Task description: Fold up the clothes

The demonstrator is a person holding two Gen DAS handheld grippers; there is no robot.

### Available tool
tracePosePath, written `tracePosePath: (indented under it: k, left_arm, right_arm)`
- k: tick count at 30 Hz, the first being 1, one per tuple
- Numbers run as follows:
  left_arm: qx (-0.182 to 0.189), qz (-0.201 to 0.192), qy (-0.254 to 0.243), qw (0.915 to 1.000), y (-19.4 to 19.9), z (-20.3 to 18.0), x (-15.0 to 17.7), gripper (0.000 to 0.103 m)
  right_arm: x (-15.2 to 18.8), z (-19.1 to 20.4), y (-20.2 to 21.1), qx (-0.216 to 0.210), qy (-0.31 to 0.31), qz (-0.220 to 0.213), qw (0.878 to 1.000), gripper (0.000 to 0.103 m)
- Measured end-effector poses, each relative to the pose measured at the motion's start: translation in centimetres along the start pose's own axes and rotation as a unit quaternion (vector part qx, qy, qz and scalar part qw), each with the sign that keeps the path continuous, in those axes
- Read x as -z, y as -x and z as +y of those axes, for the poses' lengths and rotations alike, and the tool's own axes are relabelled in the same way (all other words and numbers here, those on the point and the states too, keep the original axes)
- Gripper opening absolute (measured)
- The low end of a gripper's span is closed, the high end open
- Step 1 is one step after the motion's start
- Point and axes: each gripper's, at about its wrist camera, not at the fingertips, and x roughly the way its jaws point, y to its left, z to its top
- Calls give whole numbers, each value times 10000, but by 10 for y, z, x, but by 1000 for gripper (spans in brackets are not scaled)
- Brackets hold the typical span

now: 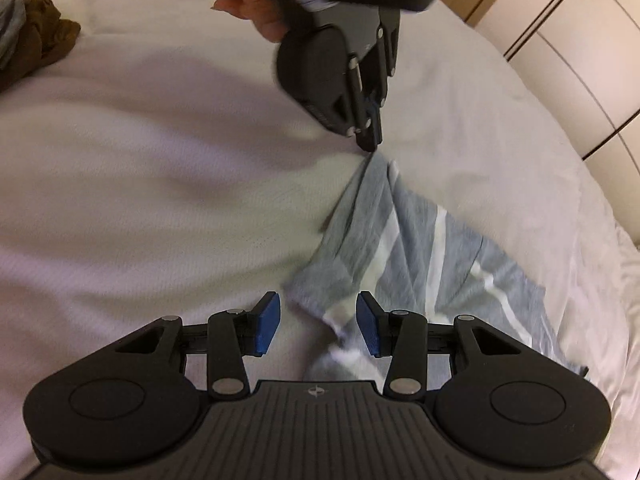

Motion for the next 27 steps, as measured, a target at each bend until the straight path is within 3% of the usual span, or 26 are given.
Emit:
tracePosePath:
  k: [3,5,6,8,12,17,19,20,23,25,27]
  left_arm:
    - [346,-7,833,9959,2,13,3,4]
    - [576,-12,1386,9887,3,22,5,7]
    - [690,-14,1660,9837,4,26,6,14]
    - [916,-19,2204,9711,5,35,7,20]
    - [1363,-16,3168,9387,4,51,10,22]
    - [1620,163,3252,9315,-24,48,6,22]
    - [1701,189,3321,9276,-29,48,5,14]
    - [1700,217,3369,9258,-28,49,5,1]
    - [1660,310,3634,9162,-21,54,10,0]
    - [1657,332,3828,9082,-15,57,13,0]
    - [1699,333,3995,9002,-9,61,15,0]
  right_arm:
    - [-5,3,-8,-5,73,70,9999,43]
    - [-7,3,-12,-26,104,111,9999,43]
    - [-9,3,-11,-37,92,103,9999,43]
    - [-9,1,-12,-47,110,91,9999,43]
    - [-8,-2,-12,-110,86,84,9999,43]
    - [-6,-7,-15,-147,-86,73,9998,43]
    - [-5,-7,-14,-132,-181,70,9997,43]
    - [-4,-7,-14,-127,-220,62,9997,43]
    - [-5,-6,-13,-92,-269,20,9996,42]
    - [-7,-5,-14,-79,-272,5,9996,40]
    - [-8,-3,-16,-44,-234,12,9997,29]
